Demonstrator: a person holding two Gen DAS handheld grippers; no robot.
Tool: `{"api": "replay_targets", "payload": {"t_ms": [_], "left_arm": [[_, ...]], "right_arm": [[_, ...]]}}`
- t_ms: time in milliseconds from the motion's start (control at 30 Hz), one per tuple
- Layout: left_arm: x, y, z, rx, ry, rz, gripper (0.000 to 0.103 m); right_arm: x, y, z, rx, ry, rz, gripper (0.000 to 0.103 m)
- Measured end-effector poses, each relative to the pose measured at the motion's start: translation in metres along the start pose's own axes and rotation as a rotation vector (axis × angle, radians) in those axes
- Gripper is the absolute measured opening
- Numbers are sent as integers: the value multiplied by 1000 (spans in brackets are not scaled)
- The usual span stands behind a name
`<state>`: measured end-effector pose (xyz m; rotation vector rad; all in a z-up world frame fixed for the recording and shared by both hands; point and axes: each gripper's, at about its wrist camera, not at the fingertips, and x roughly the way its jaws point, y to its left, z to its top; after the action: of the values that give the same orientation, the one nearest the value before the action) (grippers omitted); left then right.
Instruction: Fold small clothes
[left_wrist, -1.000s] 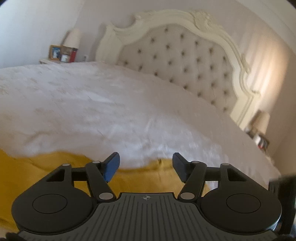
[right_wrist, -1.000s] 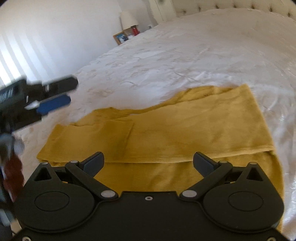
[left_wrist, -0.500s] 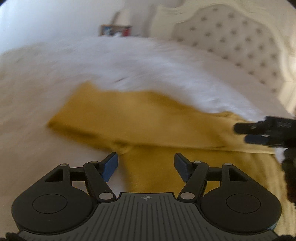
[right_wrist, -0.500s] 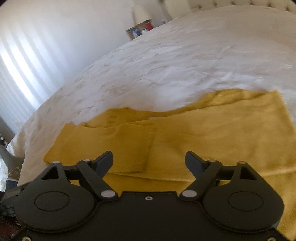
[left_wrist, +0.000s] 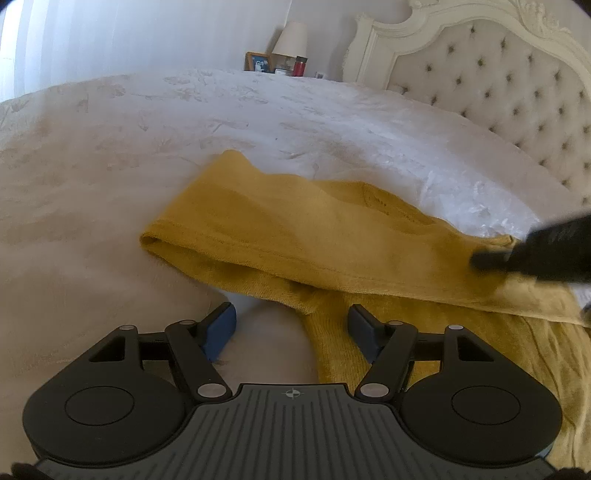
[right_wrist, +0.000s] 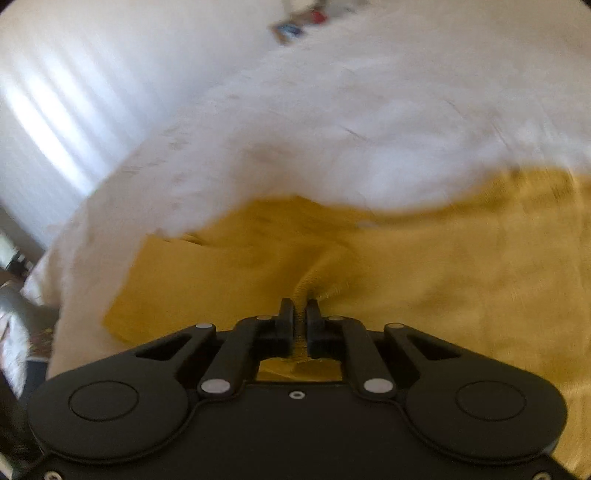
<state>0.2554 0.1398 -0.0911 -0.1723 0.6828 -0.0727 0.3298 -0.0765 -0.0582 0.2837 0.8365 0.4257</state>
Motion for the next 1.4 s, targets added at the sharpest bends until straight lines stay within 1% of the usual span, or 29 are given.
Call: {"api": "replay_targets", "payload": {"t_ms": [100, 167, 267, 333, 433, 533, 567, 633, 700, 833, 933, 1100, 1200, 1300, 1400], "left_arm": [[2, -1, 2, 8, 1, 13, 66], [2, -5, 1, 25, 1, 25, 66], [1, -9, -1, 44, -2, 41, 67], [1, -11, -1, 48, -6, 53, 67], [1, -14, -2, 59, -8, 71, 68], [1, -17, -3, 66, -6, 80, 68], [2, -17, -3, 69, -6, 80, 69], [4, -16, -1, 76, -6, 81, 69], [5, -15, -1, 79, -8, 79, 70], [5, -13, -2, 77, -14, 73, 70], [4, -14, -2, 76, -14, 69, 71], [-8, -7, 4, 40, -13, 47, 71], [-30, -4, 11, 34, -40, 42, 71], [-50, -7, 22, 69, -92, 47, 71], [-50, -16, 37, 101, -113, 38, 72]], "right_arm": [[-45, 19, 25, -56, -94, 79, 13], [-82, 22, 40, -98, -163, 77, 13], [-126, 2, 52, -120, -238, -10, 13], [-135, -27, 53, -80, -233, -98, 13], [-127, -73, 42, 4, -185, -203, 13], [-108, -105, 26, 28, -115, -308, 13], [-103, -111, 21, 30, -102, -327, 13], [-96, -119, 12, 46, -83, -334, 13], [-95, -119, 8, 46, -81, -341, 13], [-108, -116, -1, 44, -115, -337, 13], [-117, -121, -5, 59, -137, -360, 13], [-100, -140, -15, 84, -78, -385, 14], [-92, -144, -21, 85, -66, -383, 14], [-90, -143, -27, 73, -68, -379, 17], [-90, -144, -33, 79, -75, -367, 21]]}}
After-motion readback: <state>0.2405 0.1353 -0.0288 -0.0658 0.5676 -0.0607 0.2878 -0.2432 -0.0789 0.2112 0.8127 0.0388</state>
